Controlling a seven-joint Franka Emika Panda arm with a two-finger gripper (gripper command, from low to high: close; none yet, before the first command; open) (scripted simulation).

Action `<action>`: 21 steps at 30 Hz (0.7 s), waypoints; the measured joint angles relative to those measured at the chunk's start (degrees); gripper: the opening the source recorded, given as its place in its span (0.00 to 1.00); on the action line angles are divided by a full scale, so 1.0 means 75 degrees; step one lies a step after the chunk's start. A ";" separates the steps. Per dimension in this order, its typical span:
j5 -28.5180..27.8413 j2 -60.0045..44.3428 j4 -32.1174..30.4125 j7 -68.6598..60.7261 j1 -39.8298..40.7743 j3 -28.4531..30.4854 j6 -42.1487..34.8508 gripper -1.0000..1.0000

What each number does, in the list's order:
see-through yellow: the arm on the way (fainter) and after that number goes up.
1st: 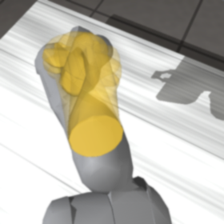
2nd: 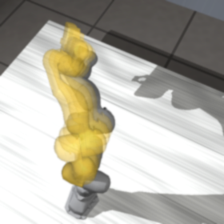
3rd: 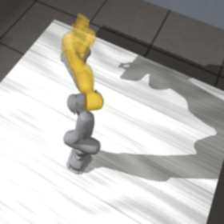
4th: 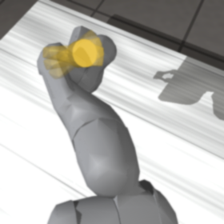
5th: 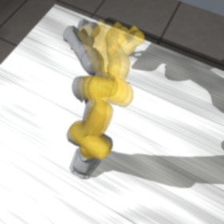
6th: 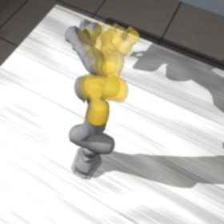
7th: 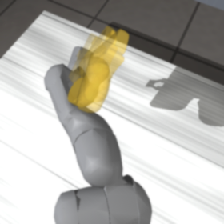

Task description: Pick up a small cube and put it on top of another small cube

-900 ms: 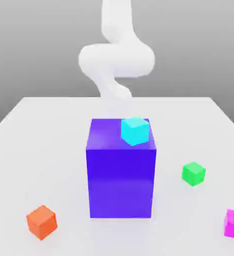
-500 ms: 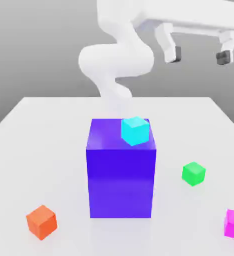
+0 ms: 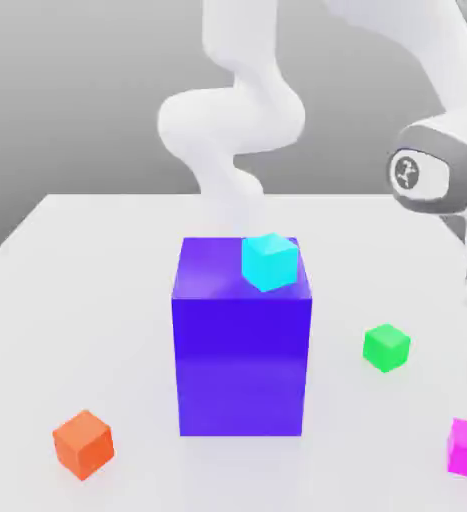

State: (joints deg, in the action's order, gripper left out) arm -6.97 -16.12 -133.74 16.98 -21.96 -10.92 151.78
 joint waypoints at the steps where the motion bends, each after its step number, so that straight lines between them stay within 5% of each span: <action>1: -0.0114 -0.0283 0.0006 -0.0042 -0.0084 -0.0019 0.0108 0.50; 5: -0.0516 -0.1394 0.0203 0.0139 -0.0391 0.0254 0.0861 0.50; 6: -0.0590 -0.1623 0.0253 0.0190 -0.0458 0.0336 0.1036 0.00; 17: -0.0264 -0.0740 0.0052 -0.0056 -0.0247 0.0050 0.0346 0.00; 21: 0.0192 0.0345 -0.0845 -0.0761 -0.0103 -0.0492 0.0169 0.00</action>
State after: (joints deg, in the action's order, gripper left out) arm -5.53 -13.53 -140.08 11.27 -22.73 -14.61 153.05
